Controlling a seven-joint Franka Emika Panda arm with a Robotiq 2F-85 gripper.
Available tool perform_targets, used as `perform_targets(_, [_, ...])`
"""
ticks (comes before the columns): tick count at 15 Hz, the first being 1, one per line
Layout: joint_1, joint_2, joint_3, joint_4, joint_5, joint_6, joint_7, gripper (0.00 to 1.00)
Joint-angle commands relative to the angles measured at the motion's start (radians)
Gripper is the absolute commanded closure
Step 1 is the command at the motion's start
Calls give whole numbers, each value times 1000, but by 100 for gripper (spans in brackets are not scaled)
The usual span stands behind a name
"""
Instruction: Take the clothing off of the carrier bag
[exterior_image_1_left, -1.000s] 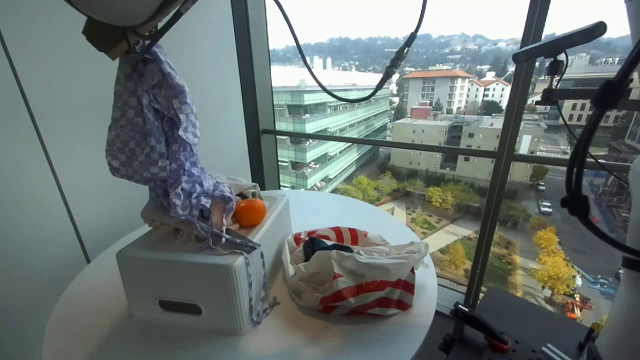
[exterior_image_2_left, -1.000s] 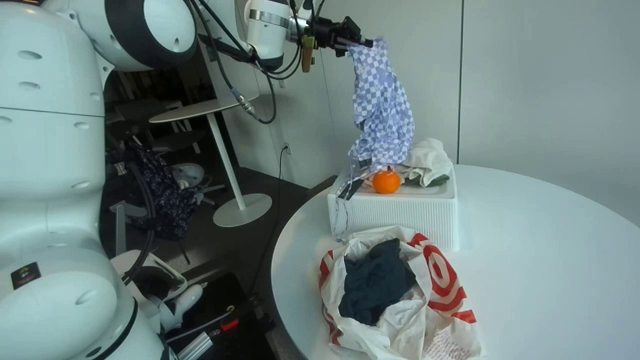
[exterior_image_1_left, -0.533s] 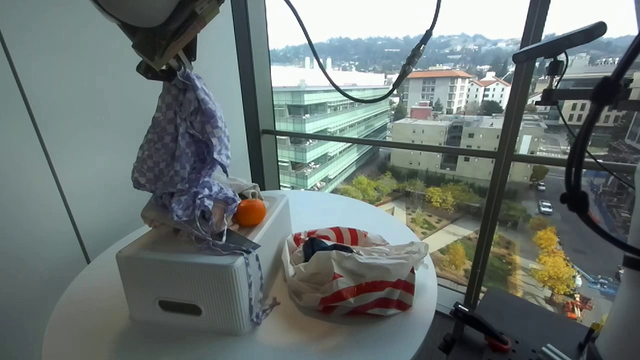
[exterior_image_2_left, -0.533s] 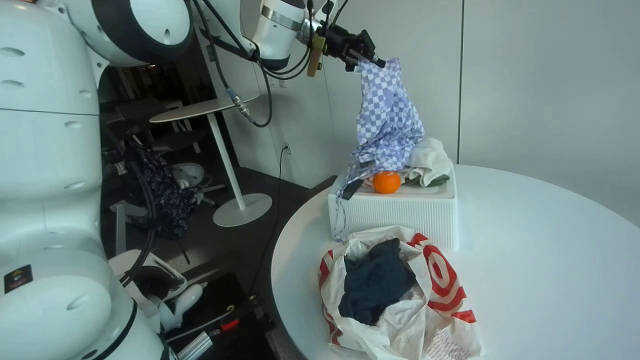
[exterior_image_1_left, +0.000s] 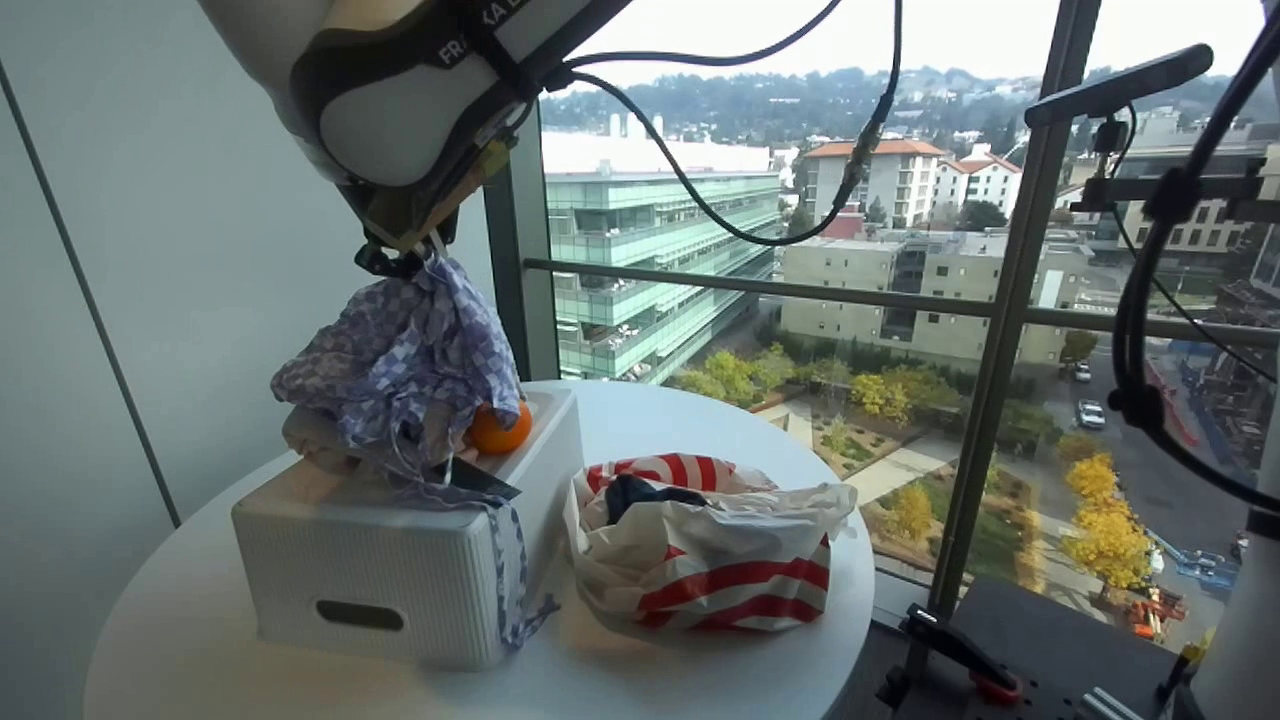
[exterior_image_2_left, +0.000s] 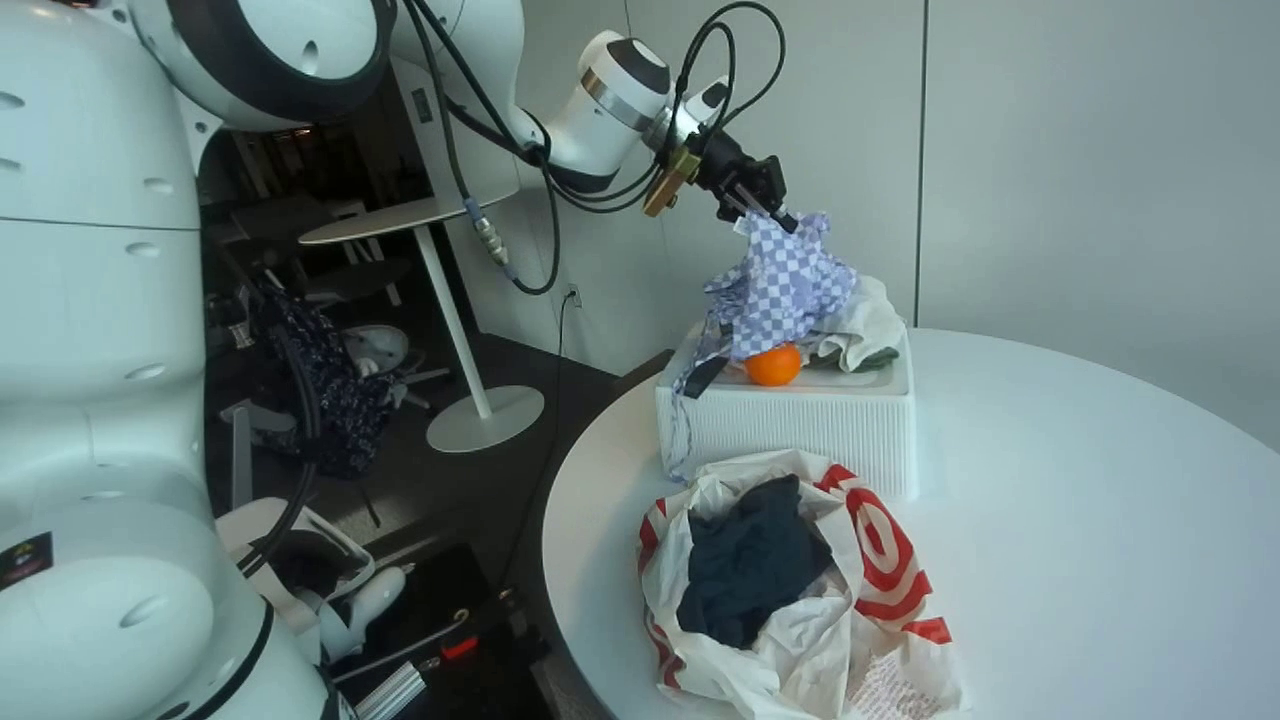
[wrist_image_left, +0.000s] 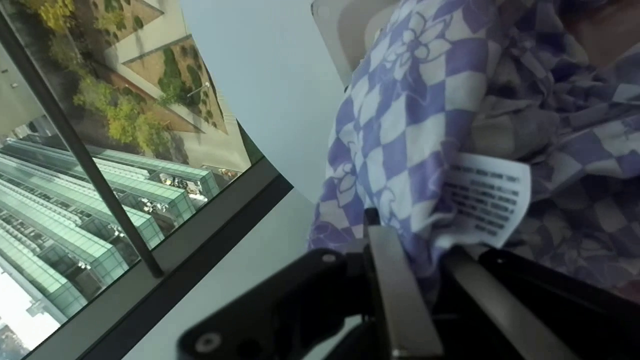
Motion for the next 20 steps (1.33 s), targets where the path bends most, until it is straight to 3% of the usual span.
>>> perform_targets(1, [1,16,-42,-54,60,117,-23,96])
perform_targets(2, [-1,14,-47,-72,85,139,-36,74])
perform_targets(8, [-28,-153,-40,-204,399,220,-218,30])
perform_targets(12, [-32,-327,-76,-284,487,187,-221,1])
perform_targets(17, [-111,-492,-121,-428,523,42,-211,0])
perform_targets(20, [-161,-501,-141,-527,510,48,-199,1])
